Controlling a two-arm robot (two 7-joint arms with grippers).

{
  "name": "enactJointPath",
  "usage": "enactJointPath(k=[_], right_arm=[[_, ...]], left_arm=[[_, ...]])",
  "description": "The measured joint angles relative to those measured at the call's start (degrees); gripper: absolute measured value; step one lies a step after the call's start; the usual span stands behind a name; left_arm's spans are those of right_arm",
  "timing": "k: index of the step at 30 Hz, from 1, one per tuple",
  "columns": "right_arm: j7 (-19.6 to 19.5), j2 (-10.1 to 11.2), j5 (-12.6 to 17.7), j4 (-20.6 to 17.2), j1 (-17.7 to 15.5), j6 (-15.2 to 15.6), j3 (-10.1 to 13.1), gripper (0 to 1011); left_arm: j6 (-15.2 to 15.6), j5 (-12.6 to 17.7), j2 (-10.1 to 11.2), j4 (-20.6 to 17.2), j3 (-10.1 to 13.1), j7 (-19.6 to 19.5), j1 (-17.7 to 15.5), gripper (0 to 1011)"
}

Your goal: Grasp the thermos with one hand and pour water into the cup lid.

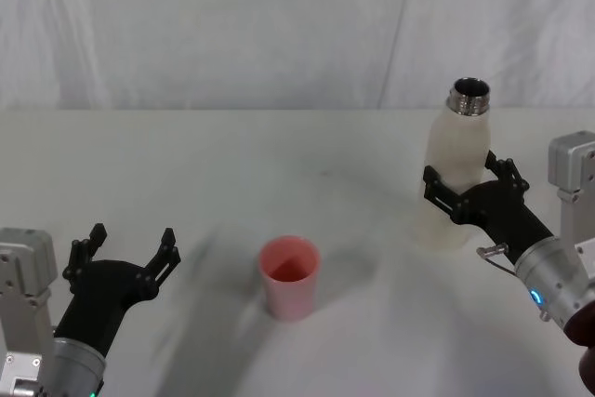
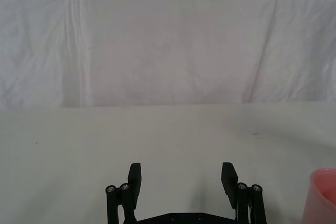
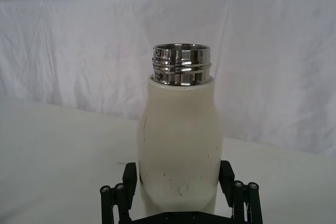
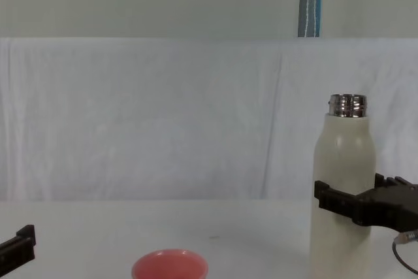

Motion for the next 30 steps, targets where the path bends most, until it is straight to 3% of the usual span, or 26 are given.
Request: enactJointPath(k=[30], right_arm=[[-0.57,1.52,0.92,-5.11,-5.05,1.11,0.58,1000]], left_arm=[[0.00,0.00,0.00,0.00,0.00,0.00,0.00,1001]])
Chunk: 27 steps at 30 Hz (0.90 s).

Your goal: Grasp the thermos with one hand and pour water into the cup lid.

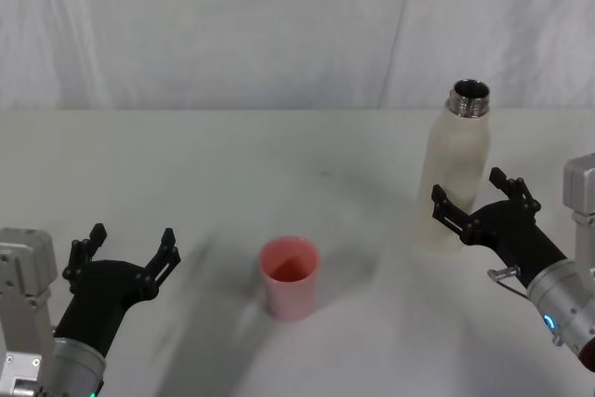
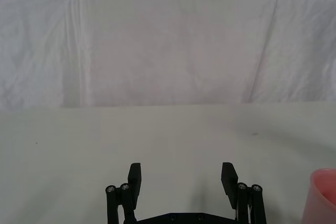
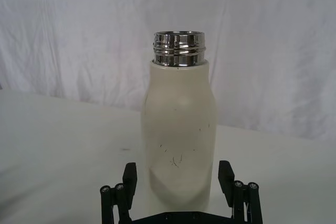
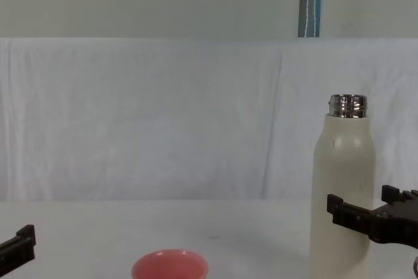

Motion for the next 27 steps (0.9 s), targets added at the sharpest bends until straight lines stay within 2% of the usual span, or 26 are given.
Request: enactJointPath(k=[14,27], right_arm=[[-0.69,0.74,-0.31,-4.60,-3.34,0.26,0.11,1000],[-2.31,1.26,-2.75,-8.65,-7.82,0.13,0.57,1000]], left_arm=[[0.00,0.00,0.00,0.00,0.00,0.00,0.00,1001],[0.00,0.00,0.00,0.00,0.00,0.00,0.00,1001]])
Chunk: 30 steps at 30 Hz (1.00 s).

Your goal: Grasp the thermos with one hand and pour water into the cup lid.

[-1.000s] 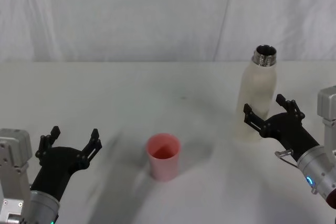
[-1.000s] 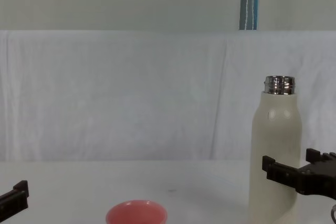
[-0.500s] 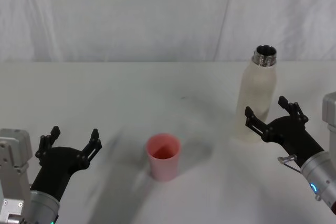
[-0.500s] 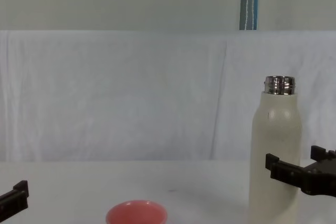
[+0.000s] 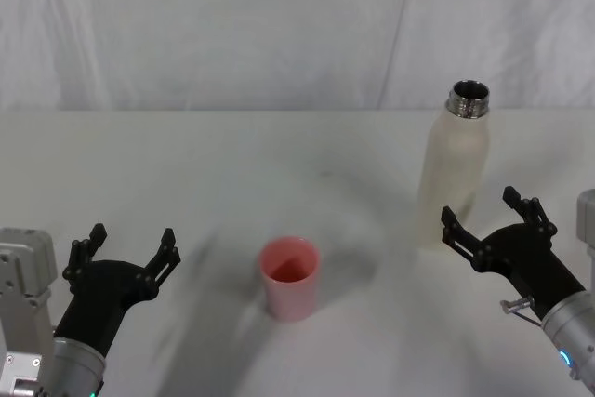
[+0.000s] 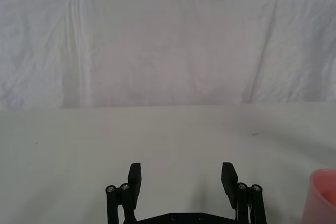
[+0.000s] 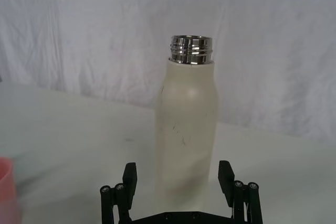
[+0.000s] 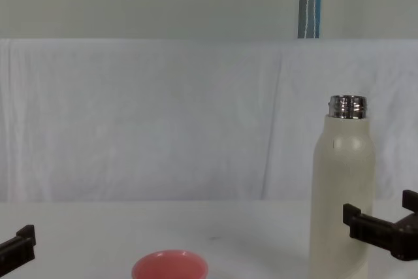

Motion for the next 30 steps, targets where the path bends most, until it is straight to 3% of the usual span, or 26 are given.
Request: enactJointPath(k=[12,30], right_arm=[[-1.10,-0.59,-3.66,-1.13,-1.51,-1.38,-0.59,1000],[-0.62,-1.60,-6.07,-1.26,-2.27,-3.21,-1.13,1000]], left_arm=[[0.00,0.00,0.00,0.00,0.00,0.00,0.00,1001],[0.00,0.00,0.00,0.00,0.00,0.00,0.00,1001]])
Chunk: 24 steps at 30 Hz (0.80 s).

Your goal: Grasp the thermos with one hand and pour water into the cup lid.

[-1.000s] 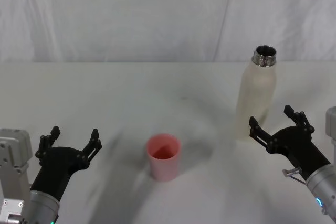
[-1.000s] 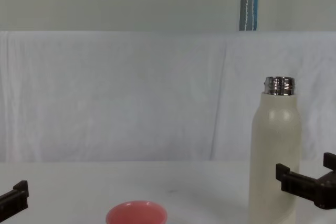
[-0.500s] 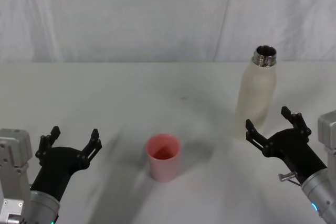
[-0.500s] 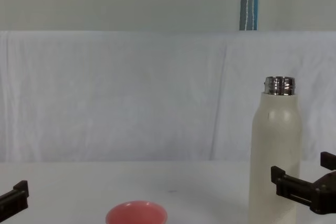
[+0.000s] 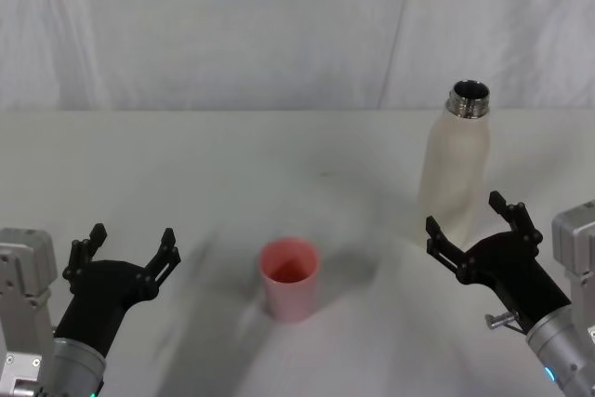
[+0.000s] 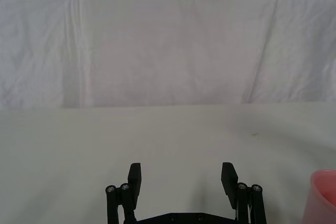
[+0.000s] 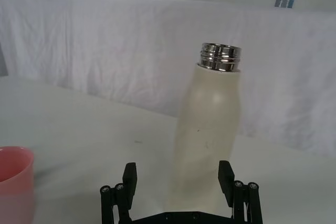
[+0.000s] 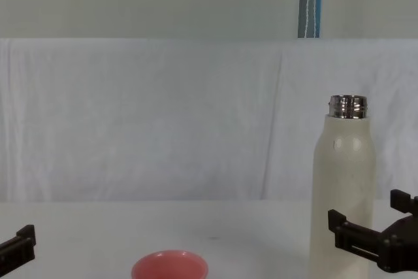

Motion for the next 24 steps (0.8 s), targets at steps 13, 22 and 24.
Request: enactJointPath(k=[13,22,24], right_arm=[[2.51,1.06,1.10,-0.22,-0.60,-0.61,-0.25,1000],[3.56,1.63,2.47,-0.26,-0.77,-0.66,-0.36,1000],[3.76,1.68,2.84,-0.26,-0.76,-0.67,-0.32,1000]], left_arm=[[0.00,0.00,0.00,0.00,0.00,0.00,0.00,1001],[0.00,0.00,0.00,0.00,0.00,0.00,0.00,1001],[0.00,0.00,0.00,0.00,0.00,0.00,0.00,1001]])
